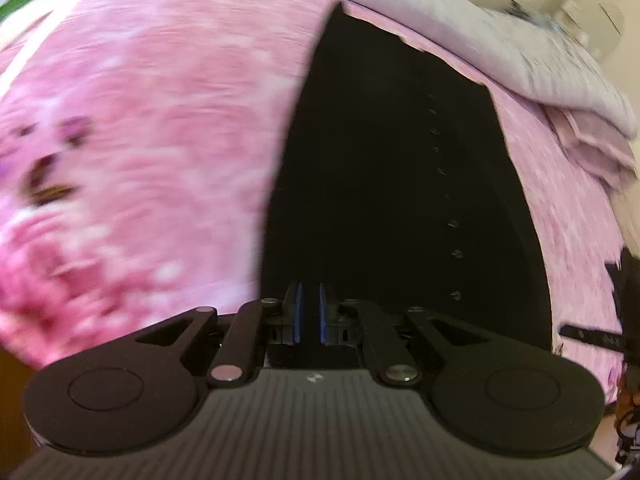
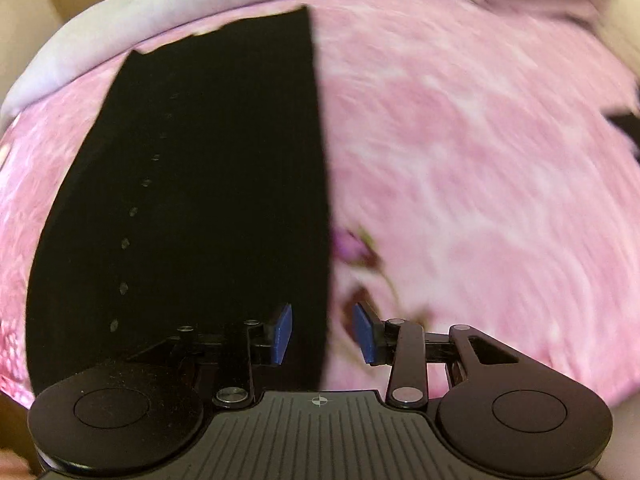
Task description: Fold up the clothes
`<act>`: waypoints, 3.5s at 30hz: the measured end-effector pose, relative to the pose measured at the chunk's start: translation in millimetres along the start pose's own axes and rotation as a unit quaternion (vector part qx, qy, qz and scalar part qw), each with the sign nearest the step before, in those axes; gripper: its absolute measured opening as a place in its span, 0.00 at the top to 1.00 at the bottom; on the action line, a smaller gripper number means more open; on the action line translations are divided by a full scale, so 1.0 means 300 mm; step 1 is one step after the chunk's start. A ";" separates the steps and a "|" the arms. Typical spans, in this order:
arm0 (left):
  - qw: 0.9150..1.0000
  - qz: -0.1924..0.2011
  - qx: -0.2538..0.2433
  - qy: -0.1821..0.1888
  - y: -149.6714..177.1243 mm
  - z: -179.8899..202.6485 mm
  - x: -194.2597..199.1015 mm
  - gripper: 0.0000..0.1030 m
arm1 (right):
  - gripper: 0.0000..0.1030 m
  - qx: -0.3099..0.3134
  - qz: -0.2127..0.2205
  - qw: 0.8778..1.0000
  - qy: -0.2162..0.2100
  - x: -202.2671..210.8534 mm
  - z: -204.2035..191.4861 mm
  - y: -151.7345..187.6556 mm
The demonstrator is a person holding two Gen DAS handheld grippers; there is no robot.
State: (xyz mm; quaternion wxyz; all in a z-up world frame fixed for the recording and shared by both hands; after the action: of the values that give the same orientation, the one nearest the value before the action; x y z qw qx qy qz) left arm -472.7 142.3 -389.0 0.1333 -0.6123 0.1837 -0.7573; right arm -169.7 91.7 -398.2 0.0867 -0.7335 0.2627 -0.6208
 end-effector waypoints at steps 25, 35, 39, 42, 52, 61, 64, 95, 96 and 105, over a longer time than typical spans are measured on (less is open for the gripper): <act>0.995 0.017 -0.094 0.008 -0.525 0.155 -0.424 0.94 | 0.60 0.113 -0.003 0.993 -0.035 -0.375 -0.142 -0.513; 0.988 0.048 -0.145 0.030 -0.842 0.242 -0.719 0.95 | 0.60 0.142 0.051 0.988 0.022 -0.720 -0.171 -0.780; 0.986 0.070 -0.152 0.027 -0.976 0.282 -0.805 0.95 | 0.59 0.120 0.071 0.990 0.024 -0.829 -0.145 -0.955; 0.985 0.082 -0.150 0.024 -1.091 0.316 -0.882 0.97 | 0.52 0.112 0.080 0.990 0.012 -0.908 -0.116 -1.113; 0.984 0.104 -0.145 0.016 -1.298 0.383 -0.934 0.94 | 0.45 0.124 0.091 0.988 0.004 -0.903 -0.101 -1.306; 0.979 0.108 -0.172 0.017 -1.238 0.351 -0.989 0.94 | 0.44 0.093 0.068 0.993 0.001 -0.910 0.086 -1.236; 0.982 0.116 -0.152 0.001 -1.344 0.369 -1.034 0.94 | 0.43 0.052 0.093 0.994 -0.016 -0.940 0.128 -1.351; 0.994 -0.005 -0.079 -0.074 0.100 -0.038 -0.032 0.88 | 0.43 0.061 -0.068 0.996 0.022 -0.006 0.179 0.091; 0.995 0.008 -0.065 -0.069 0.086 -0.044 -0.017 0.88 | 0.43 0.042 -0.047 0.998 0.019 0.013 0.190 0.072; 0.990 0.051 -0.130 -0.035 0.131 -0.041 -0.116 0.86 | 0.42 0.063 0.058 0.995 0.043 -0.049 0.109 0.159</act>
State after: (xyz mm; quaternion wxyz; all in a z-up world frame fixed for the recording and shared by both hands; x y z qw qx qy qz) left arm -478.1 123.2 -439.1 0.0972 -0.6405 0.3068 -0.6973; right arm -152.9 52.1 -439.5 0.1569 -0.6827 0.2684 -0.6613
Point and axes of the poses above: each gripper's, at about its wrist camera, not at the fingertips, and x roughly against the way its jaws point, z to its right, y to its underside, the point moved 7 cm from there along -x, roughly the way its jaws point, and after that the axes turned 6 degrees about -y, right-handed, at the moved point
